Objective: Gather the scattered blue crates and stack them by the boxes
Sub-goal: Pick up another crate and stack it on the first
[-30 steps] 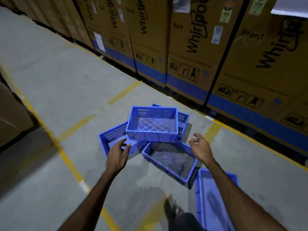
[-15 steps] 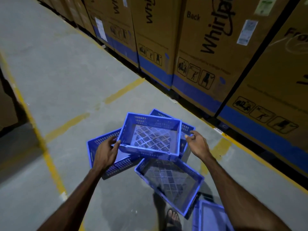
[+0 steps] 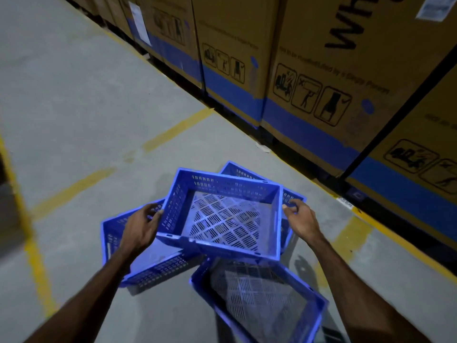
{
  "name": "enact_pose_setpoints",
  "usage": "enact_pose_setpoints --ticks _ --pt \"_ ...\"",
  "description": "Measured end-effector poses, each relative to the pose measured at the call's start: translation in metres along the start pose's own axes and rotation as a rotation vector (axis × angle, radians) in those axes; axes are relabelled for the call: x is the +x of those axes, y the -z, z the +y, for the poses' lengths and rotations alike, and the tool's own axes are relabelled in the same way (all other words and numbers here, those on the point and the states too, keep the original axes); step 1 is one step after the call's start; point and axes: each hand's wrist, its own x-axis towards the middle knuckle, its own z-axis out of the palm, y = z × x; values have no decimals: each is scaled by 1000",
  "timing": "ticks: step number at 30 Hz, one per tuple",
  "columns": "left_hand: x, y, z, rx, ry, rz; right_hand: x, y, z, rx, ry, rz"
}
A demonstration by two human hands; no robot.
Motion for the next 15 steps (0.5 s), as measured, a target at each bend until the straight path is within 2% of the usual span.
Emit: enact_pose_setpoints --ticks 4,15 --pt "30 -52 -46 56 -68 18 52 -41 33 -6 10 50" --pt "86 -155 -135 87 -40 77 125 -117 122 12 -7 73"
